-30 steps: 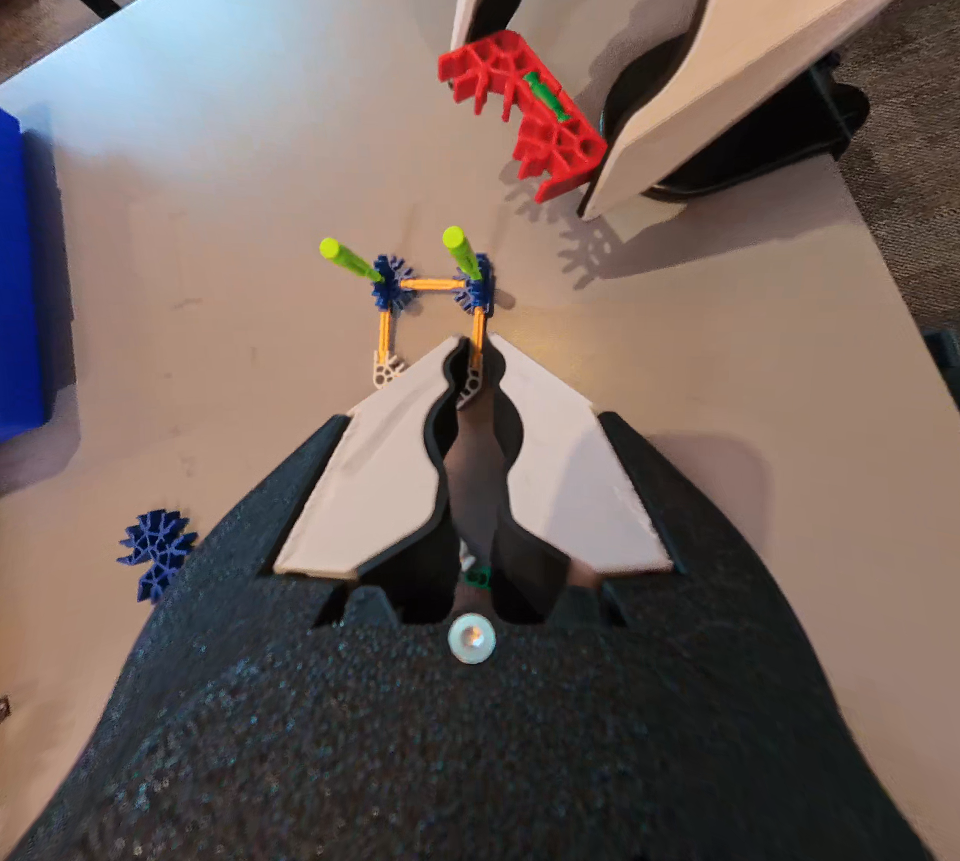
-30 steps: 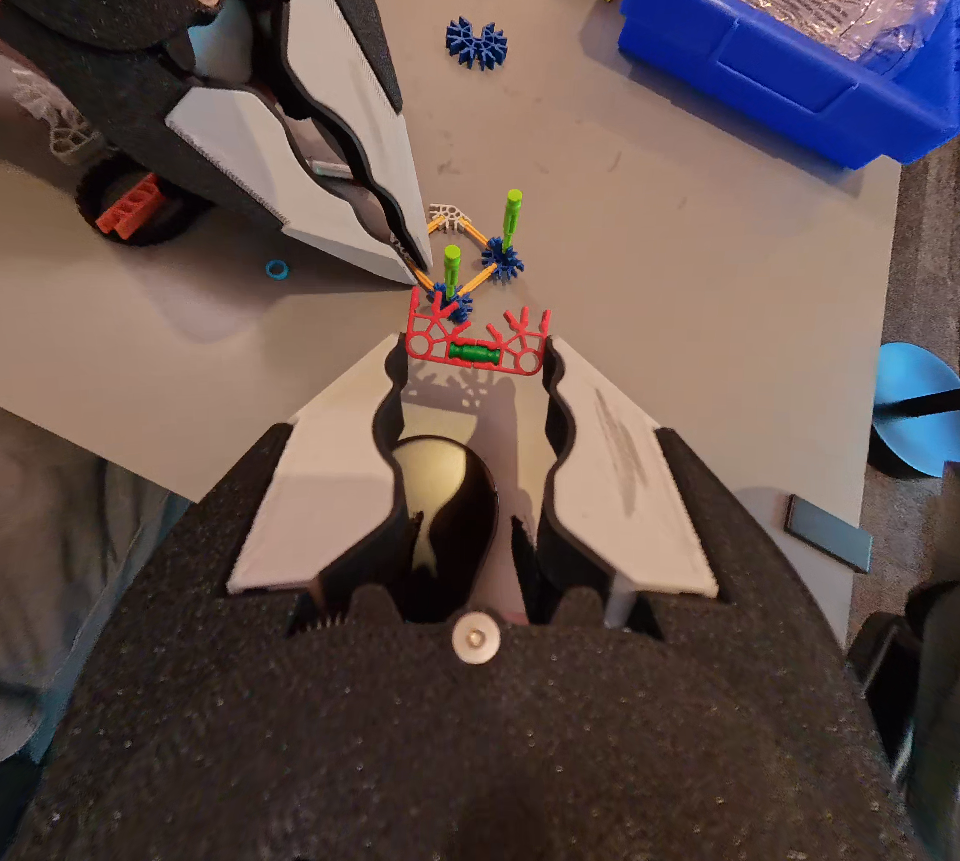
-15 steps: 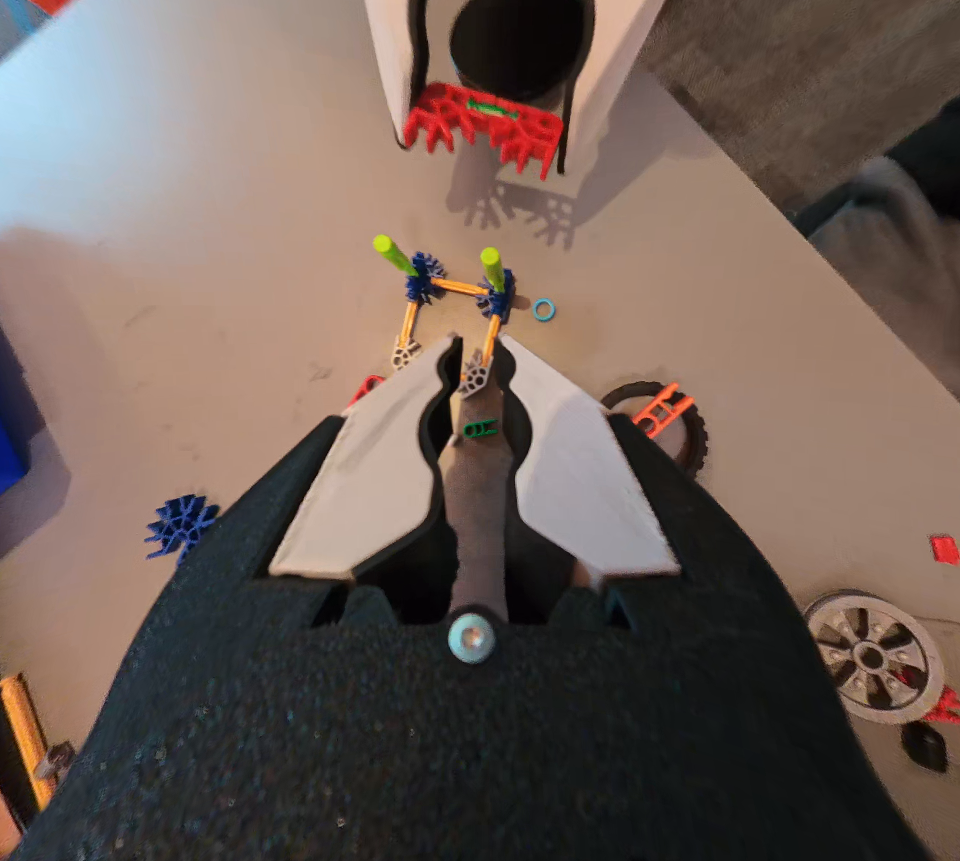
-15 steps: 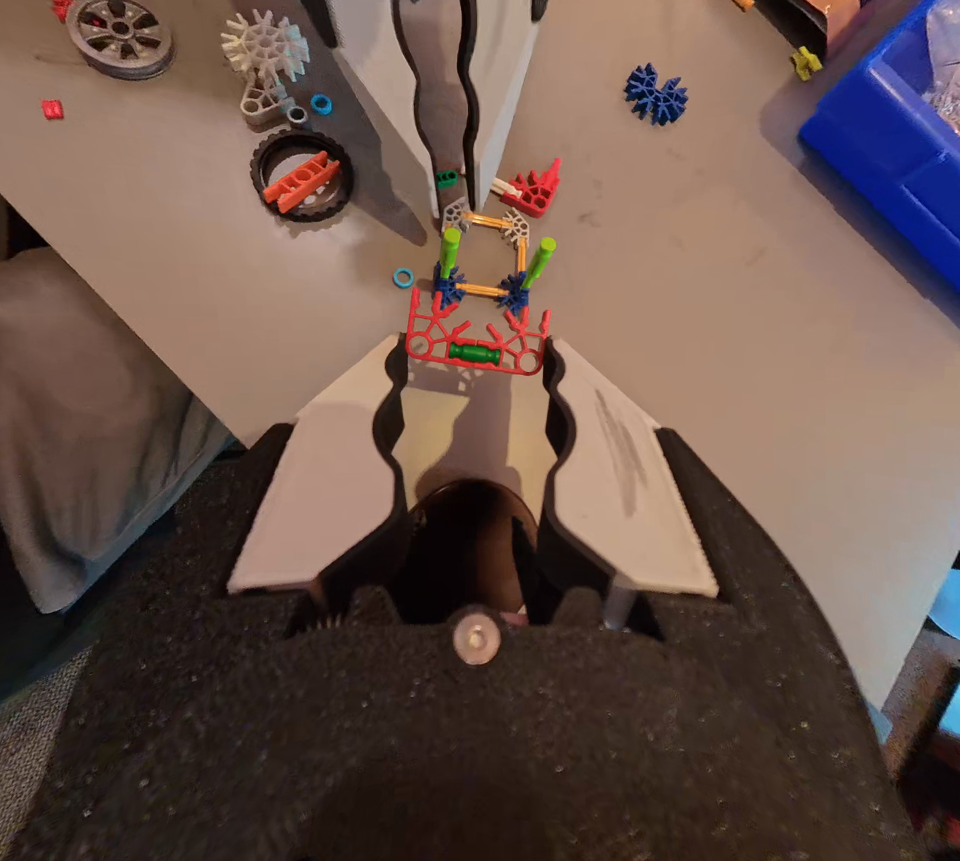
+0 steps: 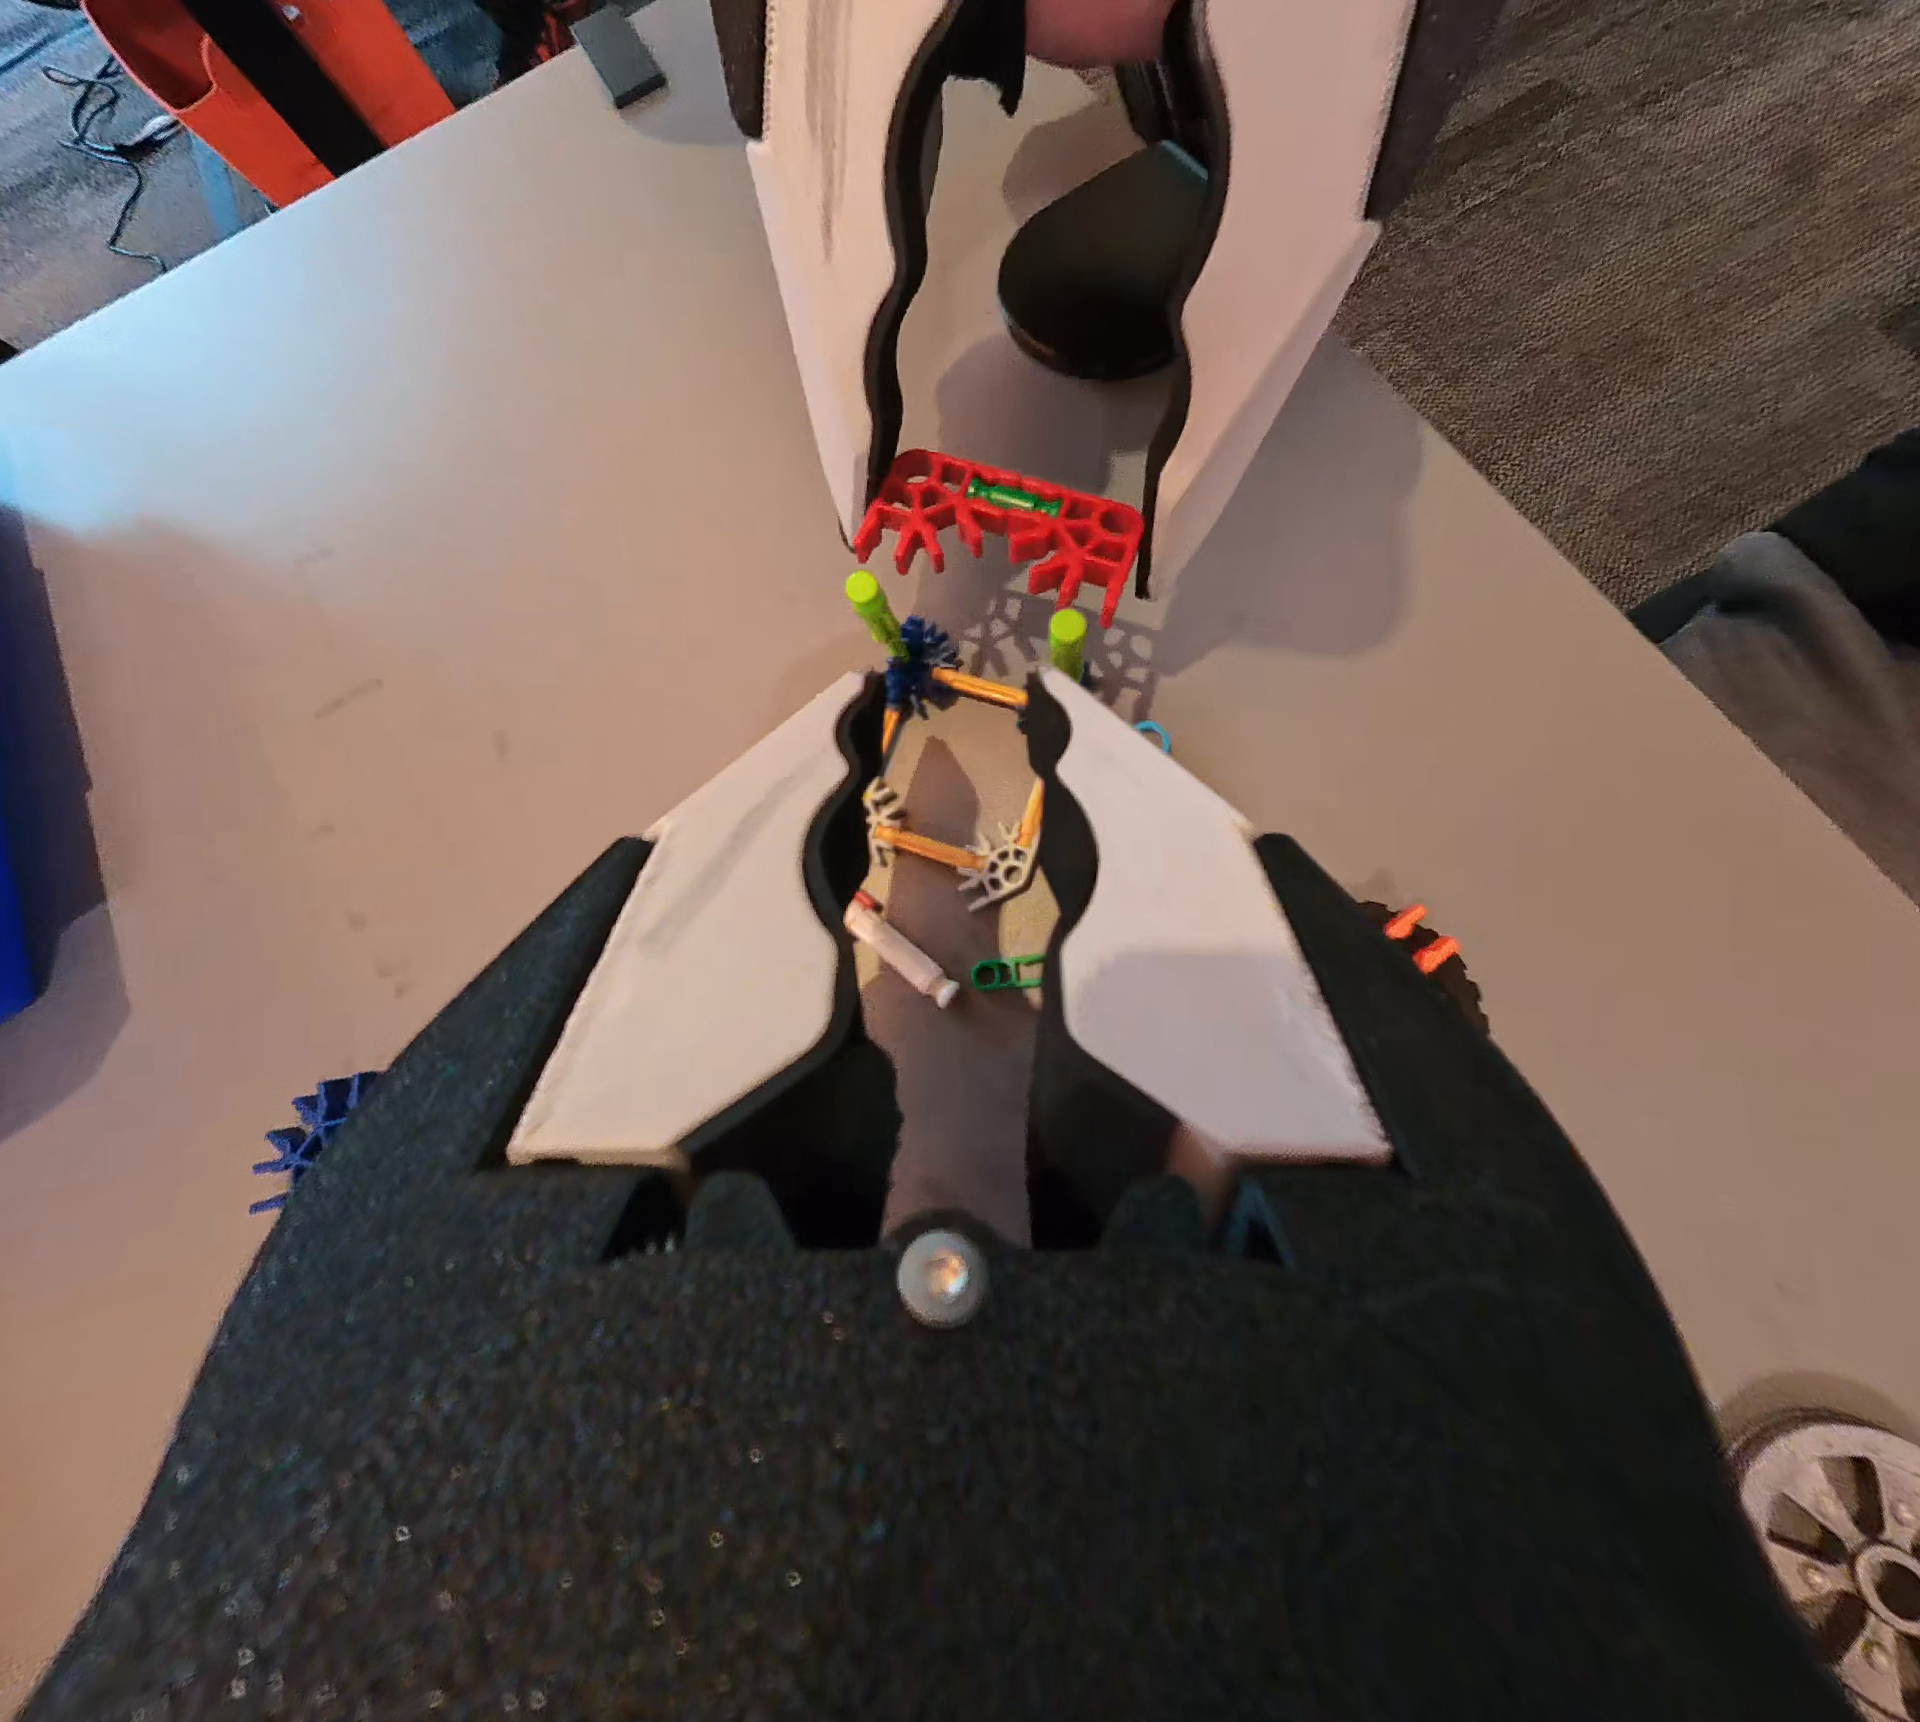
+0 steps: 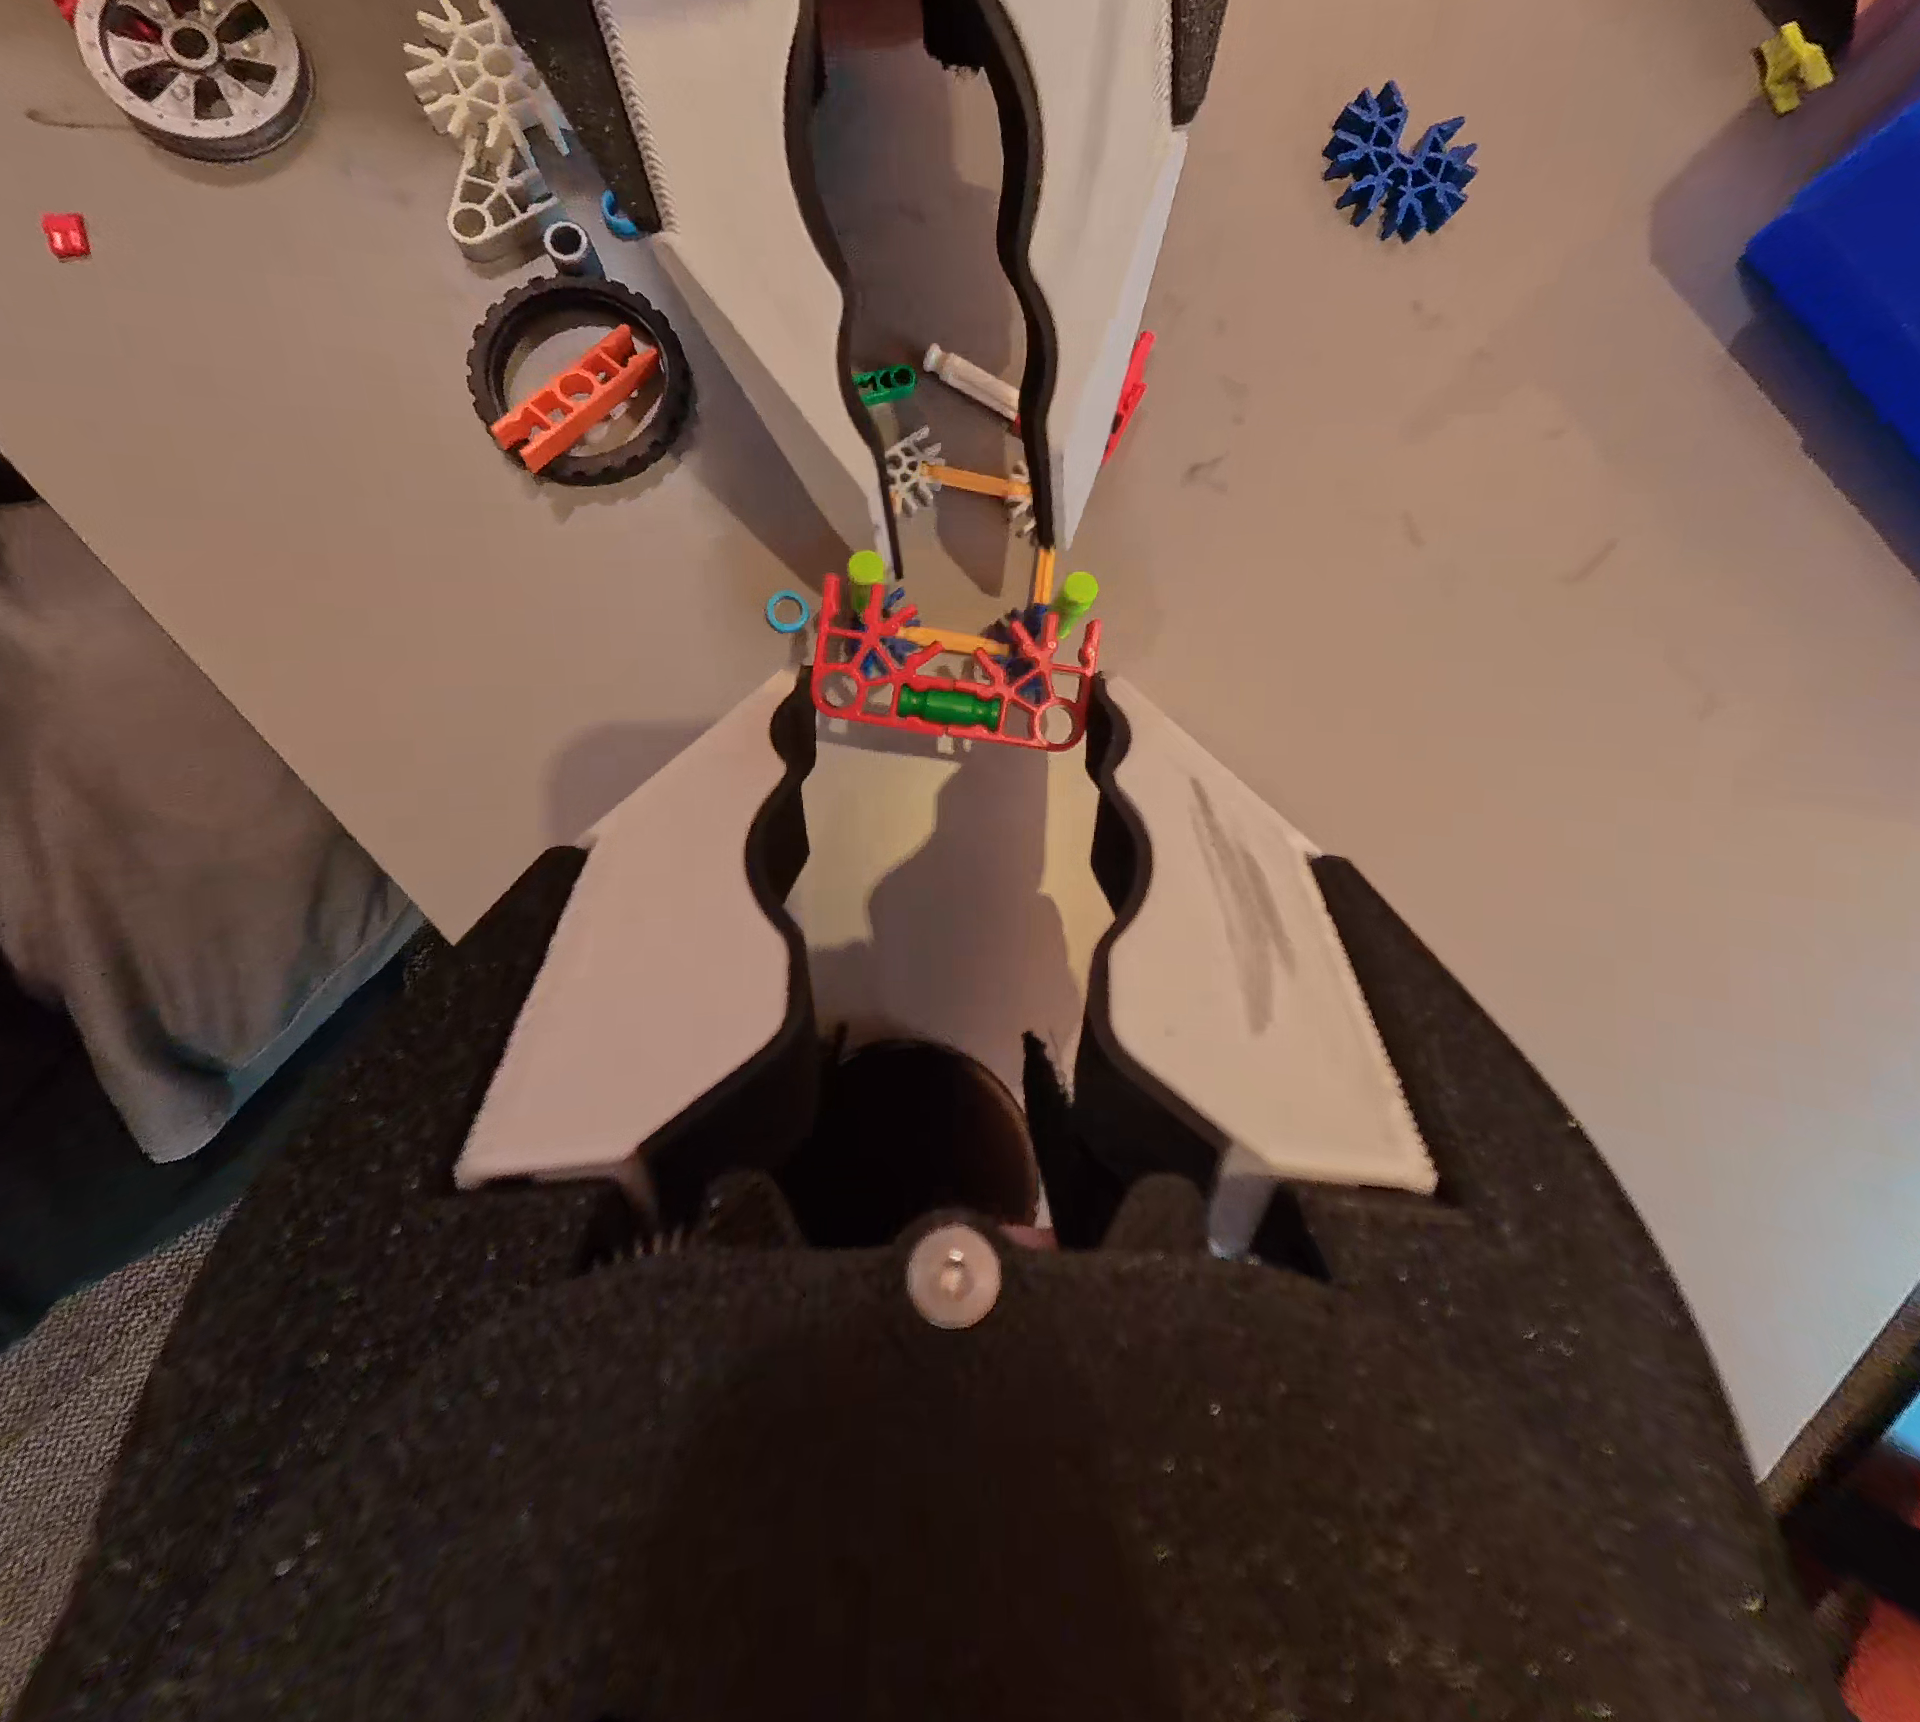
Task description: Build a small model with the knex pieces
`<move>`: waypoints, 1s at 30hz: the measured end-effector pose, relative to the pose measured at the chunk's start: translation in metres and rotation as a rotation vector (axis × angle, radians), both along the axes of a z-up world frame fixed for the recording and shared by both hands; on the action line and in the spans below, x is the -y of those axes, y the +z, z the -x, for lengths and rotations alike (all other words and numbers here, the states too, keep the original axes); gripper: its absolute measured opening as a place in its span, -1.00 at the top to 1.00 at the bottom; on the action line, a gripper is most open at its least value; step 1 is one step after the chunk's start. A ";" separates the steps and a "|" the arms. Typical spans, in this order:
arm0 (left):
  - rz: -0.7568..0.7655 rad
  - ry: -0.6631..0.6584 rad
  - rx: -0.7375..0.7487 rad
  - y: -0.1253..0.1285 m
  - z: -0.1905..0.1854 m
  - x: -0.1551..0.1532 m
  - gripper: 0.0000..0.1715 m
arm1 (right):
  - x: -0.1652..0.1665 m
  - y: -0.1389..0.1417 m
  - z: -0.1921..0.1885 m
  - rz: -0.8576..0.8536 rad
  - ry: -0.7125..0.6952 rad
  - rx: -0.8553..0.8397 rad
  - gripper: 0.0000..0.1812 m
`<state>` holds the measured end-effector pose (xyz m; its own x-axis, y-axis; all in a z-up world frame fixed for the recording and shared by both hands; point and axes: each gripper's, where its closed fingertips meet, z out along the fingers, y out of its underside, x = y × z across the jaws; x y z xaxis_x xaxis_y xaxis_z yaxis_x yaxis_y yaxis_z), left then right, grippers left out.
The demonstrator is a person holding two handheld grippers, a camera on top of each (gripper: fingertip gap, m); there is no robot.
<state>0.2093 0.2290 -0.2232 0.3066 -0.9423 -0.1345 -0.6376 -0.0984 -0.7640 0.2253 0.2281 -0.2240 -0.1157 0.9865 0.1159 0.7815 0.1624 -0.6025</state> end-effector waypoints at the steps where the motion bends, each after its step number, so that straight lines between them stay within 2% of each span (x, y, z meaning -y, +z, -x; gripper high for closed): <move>1: 0.007 -0.007 0.019 0.001 -0.001 0.002 0.71 | 0.000 0.000 0.001 0.002 0.002 -0.001 0.44; 9: 0.040 -0.006 0.083 0.009 0.000 0.003 0.67 | 0.003 0.001 0.006 0.003 0.042 0.026 0.44; 21: 0.016 0.028 0.078 0.002 -0.004 0.003 0.91 | 0.005 -0.003 0.011 0.001 0.088 0.054 0.44; 30: 0.038 0.066 0.132 0.014 0.007 0.007 0.79 | 0.005 -0.005 0.011 -0.003 0.095 0.068 0.44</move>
